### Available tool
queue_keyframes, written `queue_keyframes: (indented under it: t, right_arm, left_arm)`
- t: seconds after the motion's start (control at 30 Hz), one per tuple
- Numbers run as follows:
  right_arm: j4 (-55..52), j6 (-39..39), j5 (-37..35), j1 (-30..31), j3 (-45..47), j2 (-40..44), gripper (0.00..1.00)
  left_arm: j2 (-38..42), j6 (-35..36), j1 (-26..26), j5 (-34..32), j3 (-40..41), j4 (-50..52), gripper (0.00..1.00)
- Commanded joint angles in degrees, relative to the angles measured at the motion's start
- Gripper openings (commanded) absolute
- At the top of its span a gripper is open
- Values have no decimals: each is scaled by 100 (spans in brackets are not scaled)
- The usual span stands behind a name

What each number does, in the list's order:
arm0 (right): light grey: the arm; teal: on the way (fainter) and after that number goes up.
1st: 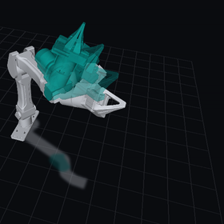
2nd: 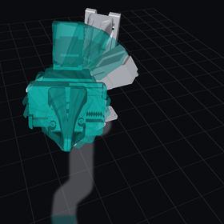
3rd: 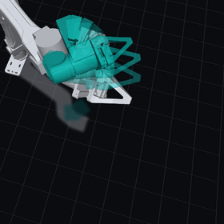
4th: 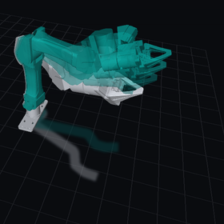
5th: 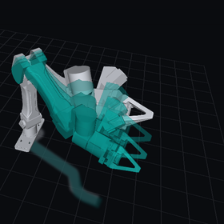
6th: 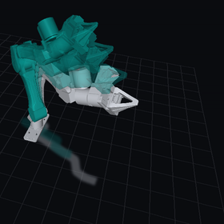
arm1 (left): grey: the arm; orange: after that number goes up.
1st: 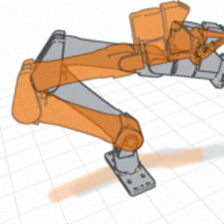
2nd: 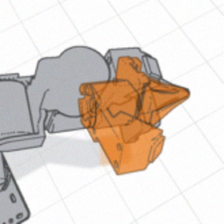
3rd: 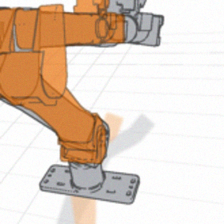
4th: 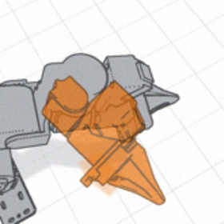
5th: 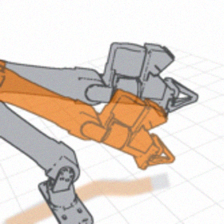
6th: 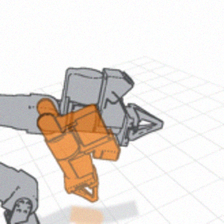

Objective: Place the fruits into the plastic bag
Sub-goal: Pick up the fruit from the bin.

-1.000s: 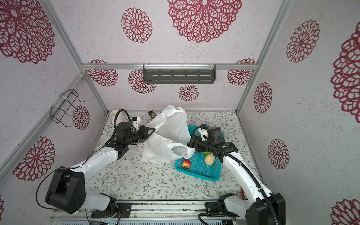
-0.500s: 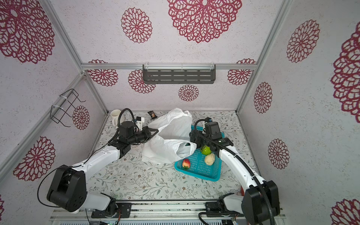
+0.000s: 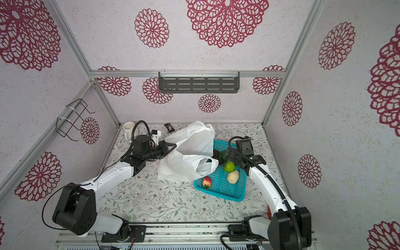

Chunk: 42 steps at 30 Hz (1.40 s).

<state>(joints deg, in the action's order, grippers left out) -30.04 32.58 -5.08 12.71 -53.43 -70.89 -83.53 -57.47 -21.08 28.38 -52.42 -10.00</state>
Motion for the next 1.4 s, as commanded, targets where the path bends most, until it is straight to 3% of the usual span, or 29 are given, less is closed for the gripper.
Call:
queue_keyframes:
  t: [0.0,0.17,0.47,0.6,0.7,0.77,0.87,0.97,1.1,1.17,1.37]
  right_arm:
    - [-363,-184,533,12,294,-124,94]
    - [-365,-296,701,37,452,-527,91]
    - [-388,24,332,135,418,-912,89]
    - [-274,108,347,183,438,-1104,76]
    - [-186,236,336,223,490,-1214,72]
    - [-117,305,368,255,531,-1277,72]
    - [-98,448,302,333,562,-1305,81]
    - [-145,577,168,429,595,-1190,78]
    - [-238,667,-47,471,547,-681,56]
    - [-249,645,-106,530,427,-282,50]
    - [345,-28,571,771,-305,562,48]
  left_arm:
    - [133,257,-8,-135,-197,214,0]
    - [117,335,-4,-136,-212,264,0]
    - [151,355,-5,-179,-202,249,0]
    - [170,392,-1,-218,-245,303,0]
    - [185,478,-1,-243,-300,384,0]
    - [196,492,0,-255,-317,399,0]
    - [205,509,-1,-262,-338,422,0]
    - [214,535,-5,-302,-345,455,0]
    - [189,558,-2,-298,-355,454,0]
    - [176,547,-2,-272,-355,447,0]
    - [148,483,-3,-184,-276,292,0]
